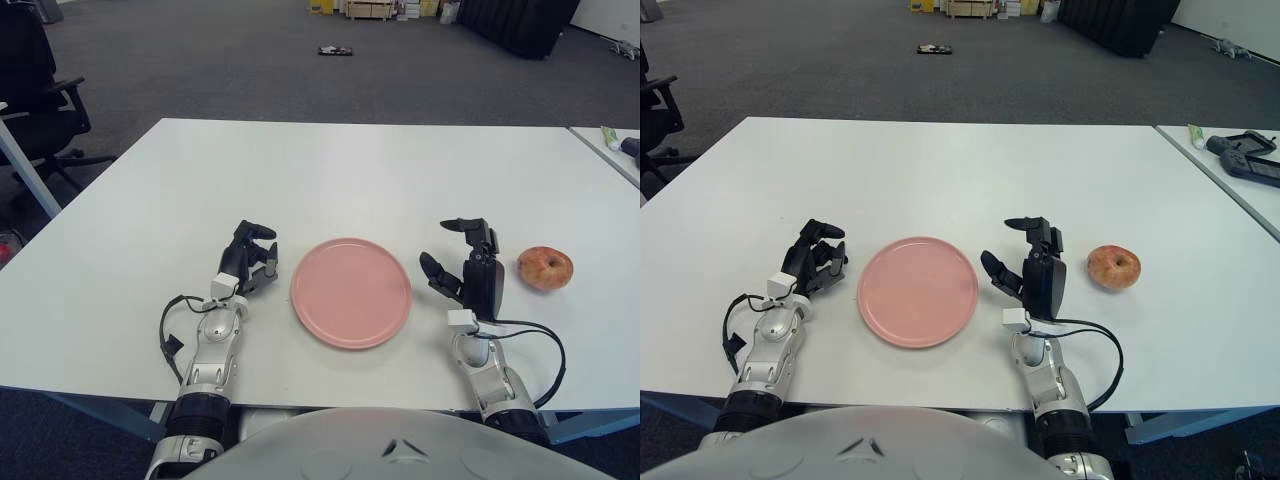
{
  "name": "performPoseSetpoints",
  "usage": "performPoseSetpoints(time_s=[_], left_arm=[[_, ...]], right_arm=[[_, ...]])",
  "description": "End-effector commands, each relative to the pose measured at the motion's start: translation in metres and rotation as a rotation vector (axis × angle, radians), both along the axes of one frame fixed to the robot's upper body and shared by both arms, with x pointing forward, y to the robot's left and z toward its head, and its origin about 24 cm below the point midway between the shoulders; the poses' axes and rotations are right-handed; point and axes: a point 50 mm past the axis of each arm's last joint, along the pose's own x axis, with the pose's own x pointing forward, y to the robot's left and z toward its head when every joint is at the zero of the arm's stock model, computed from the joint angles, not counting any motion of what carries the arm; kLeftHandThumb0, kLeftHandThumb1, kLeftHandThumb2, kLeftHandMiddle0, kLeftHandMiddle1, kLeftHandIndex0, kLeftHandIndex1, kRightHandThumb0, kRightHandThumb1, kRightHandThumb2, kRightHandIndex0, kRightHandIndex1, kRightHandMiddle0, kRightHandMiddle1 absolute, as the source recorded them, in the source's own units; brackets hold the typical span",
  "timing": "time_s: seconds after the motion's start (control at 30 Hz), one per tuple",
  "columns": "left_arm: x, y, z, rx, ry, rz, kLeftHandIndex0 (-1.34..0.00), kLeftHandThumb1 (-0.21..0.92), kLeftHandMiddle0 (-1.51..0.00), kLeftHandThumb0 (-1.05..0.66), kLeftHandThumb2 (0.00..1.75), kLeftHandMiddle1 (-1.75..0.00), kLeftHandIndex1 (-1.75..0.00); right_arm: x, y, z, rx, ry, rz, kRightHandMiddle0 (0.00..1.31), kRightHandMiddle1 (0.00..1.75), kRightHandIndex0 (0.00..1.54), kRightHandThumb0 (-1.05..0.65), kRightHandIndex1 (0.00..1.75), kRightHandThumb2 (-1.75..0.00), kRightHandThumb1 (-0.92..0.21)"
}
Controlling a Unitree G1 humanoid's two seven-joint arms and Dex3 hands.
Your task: Put the apple into the plate.
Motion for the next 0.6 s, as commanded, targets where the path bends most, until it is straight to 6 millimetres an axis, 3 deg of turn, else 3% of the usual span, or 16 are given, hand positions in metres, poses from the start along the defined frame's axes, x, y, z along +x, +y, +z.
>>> performPoseSetpoints(time_s=[0.0,0.07,0.13,0.57], left_arm=[[-0.002,0.002,-0.005,-0.004,0.025,0.017,-0.37,0.63,-0.54,-0.39,0.93,-1.75,-1.75],[-0.002,0.002,-0.005,-0.004,0.024,0.018,-0.37,0.63,-0.55,-0.39,0.93,-1.75,-1.75],[-0.002,0.003,-0.005,-0.001,0.026,0.019,-0.38,0.62,-0.55,-0.39,0.94,-1.75,-1.75],[-0.001,0.002,-0.006,-0.002,0.035,0.018,-0.38,0.62,-0.53,-0.39,0.94,-1.75,-1.75]], right_arm=[[-0.004,-0.002,-0.004,-0.111,-0.018,-0.065,0.00,0.39,0.00,-0.90,0.03,-0.53,-0.75],[-0.004,-0.002,-0.003,-0.130,-0.023,-0.092,0.00,0.16,0.00,-0.93,0.01,-0.50,-0.74],[-0.004,-0.002,-0.001,-0.144,-0.029,-0.116,0.00,0.08,0.00,-0.94,0.01,-0.47,-0.74],[0.003,-0.019,0.010,-0.131,0.063,-0.241,0.00,0.00,0.00,-0.95,0.00,-0.34,-0.73]])
